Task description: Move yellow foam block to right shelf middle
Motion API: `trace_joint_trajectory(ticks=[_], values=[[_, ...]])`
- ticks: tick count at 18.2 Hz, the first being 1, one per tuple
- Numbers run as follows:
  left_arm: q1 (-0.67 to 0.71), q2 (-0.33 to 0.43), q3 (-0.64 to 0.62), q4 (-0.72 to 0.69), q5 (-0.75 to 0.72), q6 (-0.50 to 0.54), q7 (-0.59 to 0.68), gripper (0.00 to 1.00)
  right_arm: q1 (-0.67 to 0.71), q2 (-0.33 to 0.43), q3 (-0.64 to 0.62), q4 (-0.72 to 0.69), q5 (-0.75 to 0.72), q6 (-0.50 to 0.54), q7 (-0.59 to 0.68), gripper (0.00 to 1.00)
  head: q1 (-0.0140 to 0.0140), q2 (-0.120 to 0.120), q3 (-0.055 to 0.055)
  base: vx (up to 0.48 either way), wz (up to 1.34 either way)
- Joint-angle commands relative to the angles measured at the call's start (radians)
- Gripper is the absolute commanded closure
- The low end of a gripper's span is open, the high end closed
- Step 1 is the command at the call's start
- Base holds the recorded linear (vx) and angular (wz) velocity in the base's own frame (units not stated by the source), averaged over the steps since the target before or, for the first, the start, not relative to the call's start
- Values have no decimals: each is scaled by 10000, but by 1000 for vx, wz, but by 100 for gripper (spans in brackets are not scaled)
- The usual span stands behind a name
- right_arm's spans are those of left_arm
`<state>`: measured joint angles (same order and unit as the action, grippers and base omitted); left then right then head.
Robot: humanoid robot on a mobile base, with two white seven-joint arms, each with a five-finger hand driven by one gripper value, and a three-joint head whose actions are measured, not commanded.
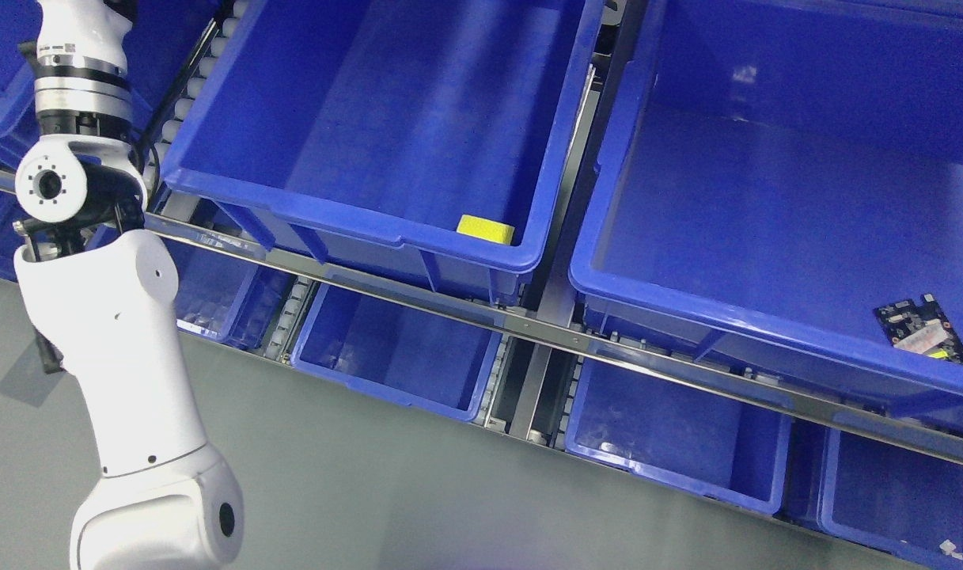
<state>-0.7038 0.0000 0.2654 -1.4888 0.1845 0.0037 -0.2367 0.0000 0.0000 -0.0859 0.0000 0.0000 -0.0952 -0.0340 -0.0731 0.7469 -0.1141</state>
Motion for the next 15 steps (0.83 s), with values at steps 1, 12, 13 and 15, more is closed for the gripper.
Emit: trace_joint_trajectory(ticks=[1, 12, 13, 15], values=[[640, 175, 261, 253, 1346, -5, -165, 0, 16, -175, 0, -175, 31, 1, 2, 0, 0, 0, 0, 0, 0], [2344, 175, 322, 530, 1300, -2491, -57, 0, 16, -175, 0, -175, 31, 1, 2, 0, 0, 0, 0, 0, 0], [2405, 175, 338, 530, 1300, -2491, -57, 0, 16, -175, 0, -175, 31, 1, 2, 0, 0, 0, 0, 0, 0], [2497, 175, 338, 530, 1300, -2430, -42, 0, 16, -175, 0, -175, 31, 1, 2, 0, 0, 0, 0, 0, 0]])
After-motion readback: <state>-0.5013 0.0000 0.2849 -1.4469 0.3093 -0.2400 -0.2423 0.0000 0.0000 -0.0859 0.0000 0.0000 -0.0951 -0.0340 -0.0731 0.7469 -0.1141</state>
